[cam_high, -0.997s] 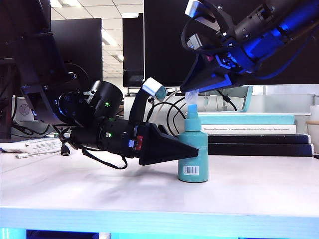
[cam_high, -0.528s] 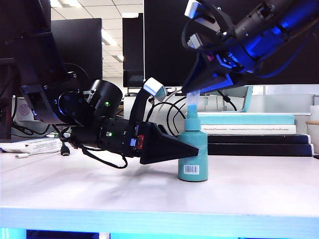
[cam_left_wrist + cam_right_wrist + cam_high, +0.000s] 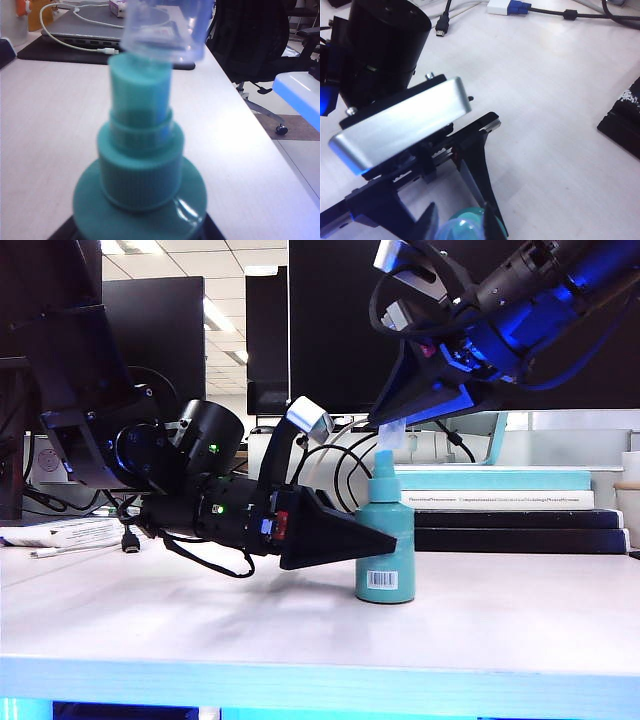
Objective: Pick up the sprayer with the left hand, pick up its lid with the right hand then put the lid on the sprayer.
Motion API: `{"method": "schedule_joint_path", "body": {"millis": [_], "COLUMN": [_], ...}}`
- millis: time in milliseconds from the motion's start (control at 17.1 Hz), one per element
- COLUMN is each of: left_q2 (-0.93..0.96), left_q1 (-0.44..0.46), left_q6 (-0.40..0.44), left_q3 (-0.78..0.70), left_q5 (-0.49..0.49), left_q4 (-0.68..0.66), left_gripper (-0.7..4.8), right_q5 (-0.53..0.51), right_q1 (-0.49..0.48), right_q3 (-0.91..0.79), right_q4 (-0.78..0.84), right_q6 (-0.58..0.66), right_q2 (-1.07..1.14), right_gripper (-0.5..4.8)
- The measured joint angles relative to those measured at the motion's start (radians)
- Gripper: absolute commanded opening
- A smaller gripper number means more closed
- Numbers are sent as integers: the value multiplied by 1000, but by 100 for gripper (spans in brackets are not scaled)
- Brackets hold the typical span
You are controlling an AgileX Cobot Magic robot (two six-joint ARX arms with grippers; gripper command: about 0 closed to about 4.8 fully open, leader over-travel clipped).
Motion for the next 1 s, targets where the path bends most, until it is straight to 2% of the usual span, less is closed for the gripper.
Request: {"method": "schedule_joint_path", "body": {"millis": [879, 938, 997], "left_q2": [1, 1, 1], "left_q1": [2, 2, 2], "left_q6": [-18, -18, -19], "left_q3": [0, 0, 0], "left_q5": [17, 17, 17], "left_q4": [0, 0, 0], "left_gripper": [213, 213, 213], "right_q5": [3, 2, 2], "right_q1": [0, -3, -3], "right_q3": [2, 2, 2], "right_q4": [48, 48, 49], "right_q6": [-16, -17, -17], "right_q2": [55, 58, 63], "right_gripper": [54, 71, 176]}}
